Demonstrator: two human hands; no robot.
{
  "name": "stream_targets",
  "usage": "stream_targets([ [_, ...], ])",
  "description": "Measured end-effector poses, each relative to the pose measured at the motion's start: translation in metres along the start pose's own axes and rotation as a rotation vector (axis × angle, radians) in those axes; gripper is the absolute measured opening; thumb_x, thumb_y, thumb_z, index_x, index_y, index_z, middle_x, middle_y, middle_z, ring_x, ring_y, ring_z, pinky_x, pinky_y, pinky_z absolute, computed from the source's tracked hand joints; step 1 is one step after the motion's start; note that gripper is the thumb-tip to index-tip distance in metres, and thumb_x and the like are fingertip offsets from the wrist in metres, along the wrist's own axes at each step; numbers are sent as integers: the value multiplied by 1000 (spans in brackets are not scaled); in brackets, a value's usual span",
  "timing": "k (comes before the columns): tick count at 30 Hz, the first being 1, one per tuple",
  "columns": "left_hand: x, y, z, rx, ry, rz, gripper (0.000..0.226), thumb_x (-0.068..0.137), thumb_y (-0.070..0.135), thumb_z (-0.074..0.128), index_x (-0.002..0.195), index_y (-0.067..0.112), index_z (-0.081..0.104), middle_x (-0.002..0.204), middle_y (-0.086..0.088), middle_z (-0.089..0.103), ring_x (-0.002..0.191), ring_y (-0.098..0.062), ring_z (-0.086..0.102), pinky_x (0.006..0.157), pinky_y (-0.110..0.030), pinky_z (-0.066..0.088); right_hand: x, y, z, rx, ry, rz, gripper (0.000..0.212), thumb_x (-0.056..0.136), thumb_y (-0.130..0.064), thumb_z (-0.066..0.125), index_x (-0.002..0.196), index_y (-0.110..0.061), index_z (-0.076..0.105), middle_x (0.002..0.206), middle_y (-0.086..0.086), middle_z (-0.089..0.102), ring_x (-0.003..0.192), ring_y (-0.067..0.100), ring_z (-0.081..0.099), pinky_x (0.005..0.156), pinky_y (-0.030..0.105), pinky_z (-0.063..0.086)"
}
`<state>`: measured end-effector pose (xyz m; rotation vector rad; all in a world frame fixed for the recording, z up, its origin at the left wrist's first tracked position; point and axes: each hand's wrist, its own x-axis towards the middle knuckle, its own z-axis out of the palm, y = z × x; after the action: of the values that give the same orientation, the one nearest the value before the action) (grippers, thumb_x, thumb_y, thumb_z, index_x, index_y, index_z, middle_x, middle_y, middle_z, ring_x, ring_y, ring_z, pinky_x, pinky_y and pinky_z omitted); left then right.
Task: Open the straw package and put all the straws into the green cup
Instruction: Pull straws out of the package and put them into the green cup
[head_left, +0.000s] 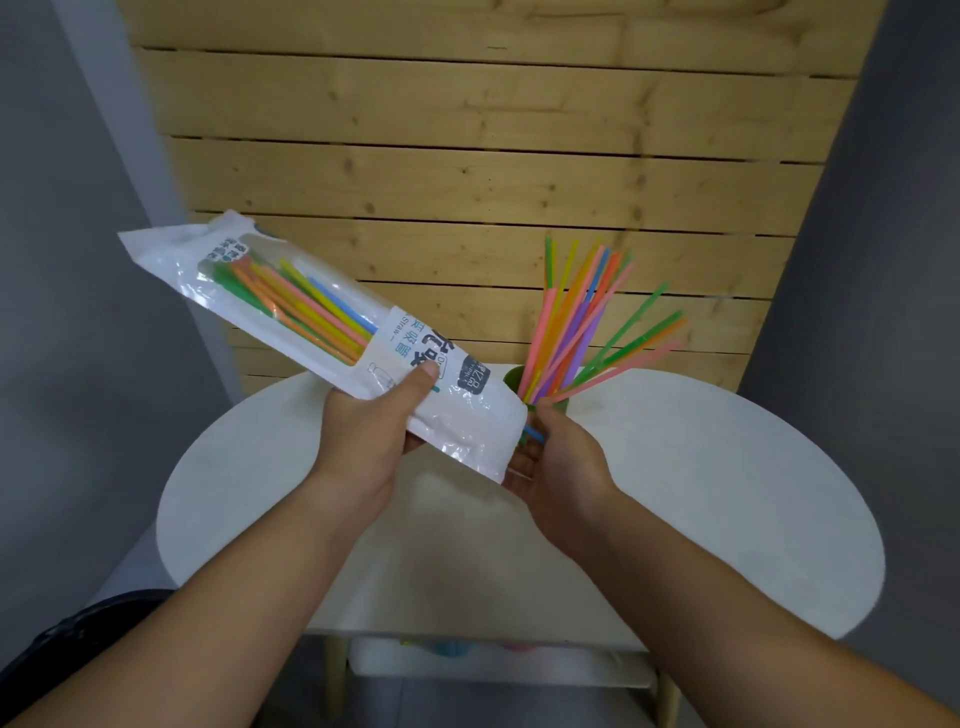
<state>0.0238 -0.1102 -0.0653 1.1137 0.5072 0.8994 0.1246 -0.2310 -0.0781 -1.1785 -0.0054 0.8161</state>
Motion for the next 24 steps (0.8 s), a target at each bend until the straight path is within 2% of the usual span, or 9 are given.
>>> stream_targets([
  [3, 5, -1, -5, -43, 25, -41, 22, 88, 9, 78, 105, 22, 74, 95, 3, 83, 86, -16, 79, 64, -32, 63, 1, -1, -2, -93, 52, -7, 29, 99, -38, 55, 91, -13, 66, 67, 3, 60, 58, 16, 55, 53, 29, 45],
  [6, 7, -1, -8, -38, 14, -41, 21, 88, 11, 78, 105, 23, 75, 98, 2, 83, 89, -17, 79, 64, -33, 63, -1, -5, -4, -24, -2, 16, 27, 98, -33, 59, 92, -8, 67, 60, 3, 57, 54, 15, 55, 47, 26, 48],
  [8, 6, -1, -9, -19, -29, -14, 22, 88, 11, 78, 106, 24, 76, 102, 2, 83, 92, -17, 79, 65, -33, 63, -3, -6, -3, -10, -48, 15, 27, 99, -33, 58, 98, -8, 66, 70, 7, 65, 66, 21, 61, 56, 29, 53],
  [10, 5, -1, -7, -15, -62, 3, 24, 88, 11, 79, 107, 25, 77, 105, 1, 82, 95, -18, 79, 67, -34, 63, -2, -4, -1, 17, -59, 17, 28, 100, -36, 55, 104, -9, 64, 88, 12, 71, 83, 29, 62, 77, 42, 57],
  [12, 4, -3, -5, -17, -68, 1, 23, 87, 12, 79, 102, 29, 80, 104, 2, 82, 95, -17, 79, 68, -35, 63, -2, -3, 1, 38, -27, 37, 29, 99, -40, 55, 105, -13, 63, 93, 11, 70, 82, 28, 62, 86, 47, 57],
  [14, 4, -5, -5, -28, -60, -18, 23, 87, 12, 79, 102, 29, 79, 104, 2, 82, 94, -17, 79, 67, -34, 63, -2, -2, 2, 7, 21, 50, 30, 99, -44, 53, 99, -15, 61, 84, 8, 65, 61, 19, 55, 57, 33, 56],
  [16, 6, -6, -6, -57, -31, -54, 25, 88, 11, 79, 107, 26, 76, 104, 1, 82, 93, -17, 79, 67, -34, 63, -2, -3, 0, -48, 54, 33, 30, 101, -41, 50, 95, -14, 60, 72, 5, 58, 47, 13, 44, 42, 22, 39],
  [19, 9, -6, -11, -122, 18, -123, 24, 89, 8, 76, 108, 22, 74, 101, -1, 83, 90, -18, 80, 65, -35, 64, -1, -5, -3, -137, 40, -40, 22, 102, -28, 49, 95, -11, 61, 64, 3, 50, 45, 10, 39, 43, 23, 33],
  [24, 12, -4, -14, -199, 74, -215, 25, 90, 6, 75, 112, 17, 71, 100, -4, 83, 89, -21, 80, 62, -37, 64, -2, -10, -8, -155, -73, -144, 12, 96, -14, 62, 98, -4, 68, 73, 7, 55, 55, 8, 51, 51, 20, 47],
])
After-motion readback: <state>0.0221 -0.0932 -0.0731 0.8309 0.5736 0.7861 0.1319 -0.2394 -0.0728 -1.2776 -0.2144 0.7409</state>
